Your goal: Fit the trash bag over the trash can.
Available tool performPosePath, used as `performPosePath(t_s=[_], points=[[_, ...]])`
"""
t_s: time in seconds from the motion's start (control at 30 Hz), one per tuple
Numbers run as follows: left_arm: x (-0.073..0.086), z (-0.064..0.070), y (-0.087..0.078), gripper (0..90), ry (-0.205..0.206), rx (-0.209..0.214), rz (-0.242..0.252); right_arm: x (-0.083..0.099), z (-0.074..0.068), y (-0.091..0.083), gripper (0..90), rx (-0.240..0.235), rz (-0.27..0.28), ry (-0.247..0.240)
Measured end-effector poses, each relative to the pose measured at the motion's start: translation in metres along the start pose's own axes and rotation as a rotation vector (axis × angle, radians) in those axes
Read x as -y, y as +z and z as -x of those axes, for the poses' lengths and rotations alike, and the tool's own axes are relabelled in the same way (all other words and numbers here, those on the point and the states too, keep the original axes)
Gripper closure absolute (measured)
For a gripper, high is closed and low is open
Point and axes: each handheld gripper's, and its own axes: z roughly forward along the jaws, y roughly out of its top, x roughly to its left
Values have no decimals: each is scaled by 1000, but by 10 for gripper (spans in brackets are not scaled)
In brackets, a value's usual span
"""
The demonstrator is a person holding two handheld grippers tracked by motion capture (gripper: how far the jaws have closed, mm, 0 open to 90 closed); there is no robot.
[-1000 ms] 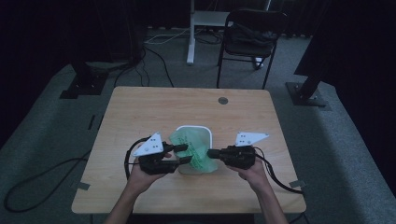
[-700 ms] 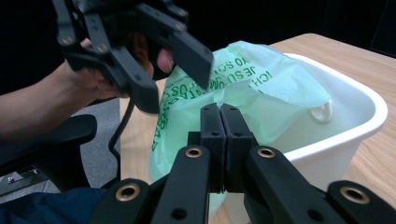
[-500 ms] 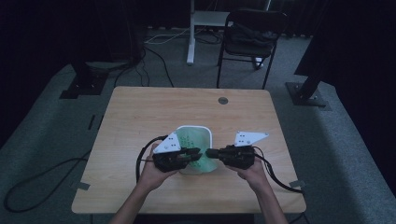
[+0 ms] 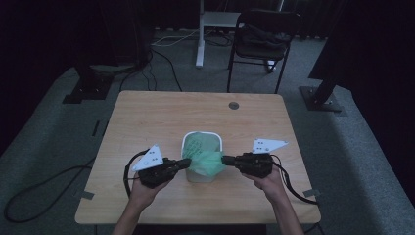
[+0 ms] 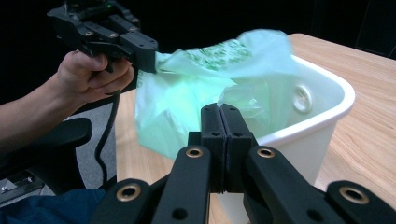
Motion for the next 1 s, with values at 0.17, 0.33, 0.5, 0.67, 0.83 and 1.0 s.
performPosePath(t_s=[0.17,0.33,0.5,0.67,0.83,1.0], points=[[17,0,-6,900,-23,-5,-14,4,-1,0,890,-17,-7,8],[28,-3,-5,900,-50,-21,-19,7,0,1,772,-44,-12,17],[36,-8,-2,900,-69,-44,-28,2,6,-5,662,-37,43,69],[38,-9,0,900,-66,-52,-36,0,9,0,590,-31,36,105],[43,-12,1,900,-75,-65,-37,4,8,11,739,-64,-12,100],[51,-18,1,900,-99,-85,-43,5,3,9,829,-60,-40,54]])
